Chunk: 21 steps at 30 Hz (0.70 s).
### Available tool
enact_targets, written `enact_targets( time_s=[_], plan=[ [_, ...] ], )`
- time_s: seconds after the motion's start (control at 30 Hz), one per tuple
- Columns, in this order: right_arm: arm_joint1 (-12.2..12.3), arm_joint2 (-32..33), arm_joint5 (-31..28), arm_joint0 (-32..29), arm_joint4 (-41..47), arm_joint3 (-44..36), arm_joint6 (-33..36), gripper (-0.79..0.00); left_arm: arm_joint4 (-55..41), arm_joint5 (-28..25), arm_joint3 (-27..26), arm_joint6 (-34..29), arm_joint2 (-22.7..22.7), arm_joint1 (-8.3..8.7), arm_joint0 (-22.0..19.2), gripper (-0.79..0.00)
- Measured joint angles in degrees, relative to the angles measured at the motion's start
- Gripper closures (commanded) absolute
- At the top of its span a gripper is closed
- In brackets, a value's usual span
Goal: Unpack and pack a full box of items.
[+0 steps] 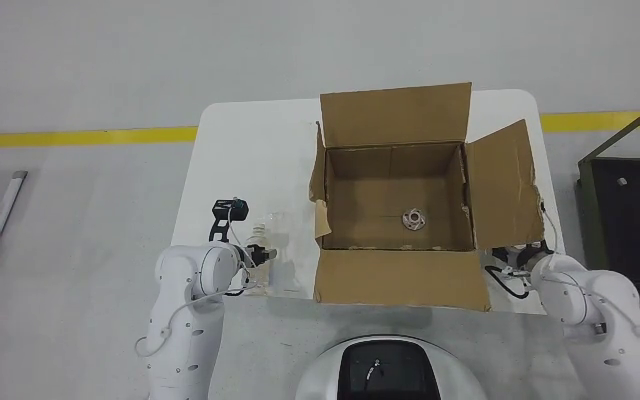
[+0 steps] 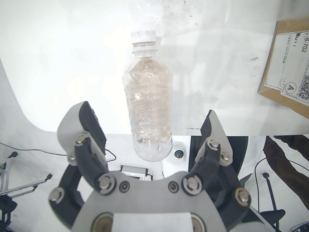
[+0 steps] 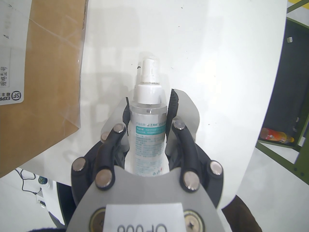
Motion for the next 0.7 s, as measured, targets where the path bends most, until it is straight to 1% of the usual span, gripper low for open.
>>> enact_targets(
  time_s=[0.03,0.1,0.13,0.17,0.2,0.23,0.3,0.37,0.4,0.47,0.5,0.53,0.57,0.6,0.7],
  plan=[
    [0.03,0.15,-0.03,0.07,0.03,-0.23,0.12,-0.400,0.00,0.00,0.00,0.00,0.00,0.00,0.00,-0.785],
    [0.12,0.76,-0.10,0.08,0.19,-1.11,0.46,-0.523,0.00,0.00,0.00,0.00,0.00,0.00,0.00,-0.785],
    [0.17,1.19,-0.10,0.00,0.35,-1.62,0.53,-0.563,0.00,0.00,0.00,0.00,0.00,0.00,0.00,-0.785],
    [0.23,1.87,-0.09,-0.17,0.76,-2.39,0.62,-0.662,0.00,0.00,0.00,0.00,0.00,0.00,0.00,-0.785],
    [0.27,2.47,-0.13,-0.34,1.24,-3.04,0.69,-0.702,0.00,0.00,0.00,0.00,0.00,0.00,0.00,-0.785],
    [0.31,3.17,-0.24,-0.53,2.11,-3.75,0.77,-0.711,0.00,0.00,0.00,0.00,0.00,0.00,0.00,-0.785],
    [0.40,5.35,-0.73,-1.12,5.27,-5.65,1.07,-0.696,0.00,0.00,0.00,0.00,0.00,0.00,0.00,-0.785],
    [0.66,8.44,-1.18,-2.03,6.64,-8.26,1.44,-0.693,0.00,0.00,0.00,0.00,0.00,0.00,0.00,-0.785],
    [0.74,9.93,-0.99,-2.44,7.23,-9.63,1.44,-0.677,0.00,0.00,0.00,0.00,0.00,0.00,0.00,-0.785],
    [0.86,13.66,0.11,-3.45,8.81,-13.24,0.87,-0.557,0.00,0.00,0.00,0.00,0.00,0.00,0.00,-0.785],
    [0.90,15.34,0.83,-3.82,9.23,-14.90,0.21,-0.376,0.00,0.00,0.00,0.00,0.00,0.00,0.00,-0.785],
    [0.90,16.93,1.66,-4.18,9.68,-16.60,-0.61,-0.314,0.00,0.00,0.00,0.00,0.00,0.00,0.00,-0.785],
    [0.87,18.83,2.73,-4.53,10.49,-18.95,-1.89,-0.231,0.00,0.00,0.00,0.00,0.00,0.00,0.00,-0.785],
    [0.83,20.05,3.38,-4.75,11.18,-20.70,-2.96,0.000,0.00,0.00,0.00,0.00,0.00,0.00,0.00,-0.785],
    [0.59,22.14,4.99,-5.02,14.21,-25.70,-7.12,0.000,0.00,0.00,0.00,0.00,0.00,0.00,0.00,-0.785]
  ],
)
